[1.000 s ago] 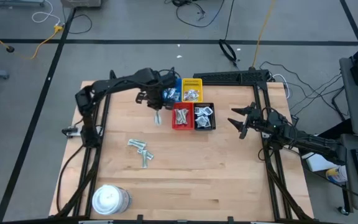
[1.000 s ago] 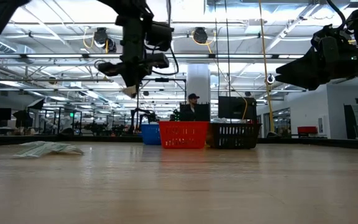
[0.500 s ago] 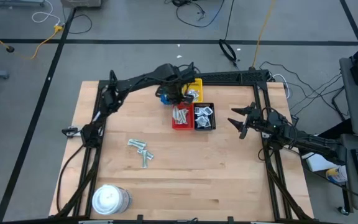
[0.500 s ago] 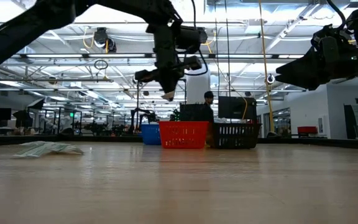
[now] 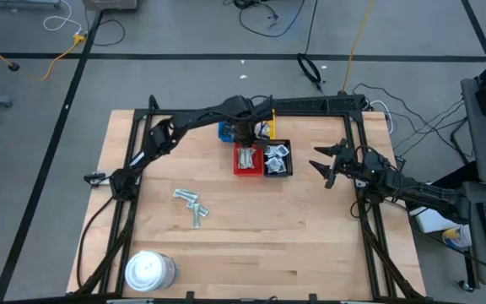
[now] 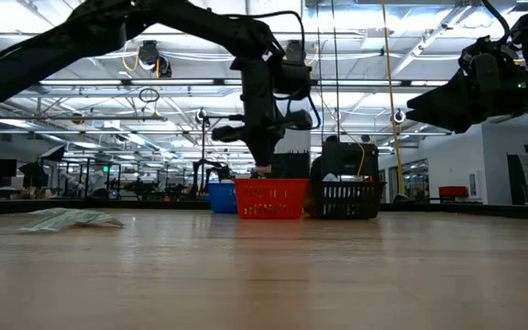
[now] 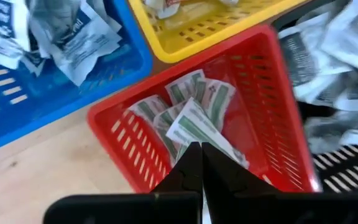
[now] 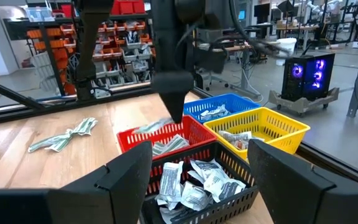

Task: Pick & Place First Aid Supplies
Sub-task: Put the bandage pack into the red bin

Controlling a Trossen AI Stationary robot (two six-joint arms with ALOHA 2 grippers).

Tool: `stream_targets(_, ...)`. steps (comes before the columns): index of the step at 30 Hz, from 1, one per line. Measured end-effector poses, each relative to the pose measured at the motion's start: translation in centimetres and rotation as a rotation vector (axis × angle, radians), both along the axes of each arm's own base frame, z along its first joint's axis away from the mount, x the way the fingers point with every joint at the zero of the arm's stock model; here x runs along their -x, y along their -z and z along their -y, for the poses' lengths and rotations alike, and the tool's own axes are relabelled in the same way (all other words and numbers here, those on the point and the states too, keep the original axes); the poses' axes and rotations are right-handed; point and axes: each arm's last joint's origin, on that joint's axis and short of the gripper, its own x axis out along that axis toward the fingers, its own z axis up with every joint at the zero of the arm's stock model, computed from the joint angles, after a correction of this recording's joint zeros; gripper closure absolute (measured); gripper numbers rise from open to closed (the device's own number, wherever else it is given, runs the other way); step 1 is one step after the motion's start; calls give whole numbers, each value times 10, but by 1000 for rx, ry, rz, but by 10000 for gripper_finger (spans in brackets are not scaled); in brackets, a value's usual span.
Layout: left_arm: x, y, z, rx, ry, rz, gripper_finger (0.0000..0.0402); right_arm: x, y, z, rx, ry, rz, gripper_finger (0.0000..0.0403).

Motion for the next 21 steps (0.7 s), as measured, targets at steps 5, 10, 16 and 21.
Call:
stream_targets(5, -8, 19, 3, -2, 11, -22, 395, 0, 0, 0, 0, 0, 0, 140)
stream_targets(10, -12, 16, 1, -61, -20, 8, 357, 0, 0, 0, 0, 0, 0, 141)
stream_targets(16, -12, 12, 3, -48, -13, 30, 266, 0, 0, 0, 0, 0, 0, 142)
stream_targets(21, -7, 4, 0, -4, -22, 47, 206, 0, 0, 0, 0, 0, 0, 144)
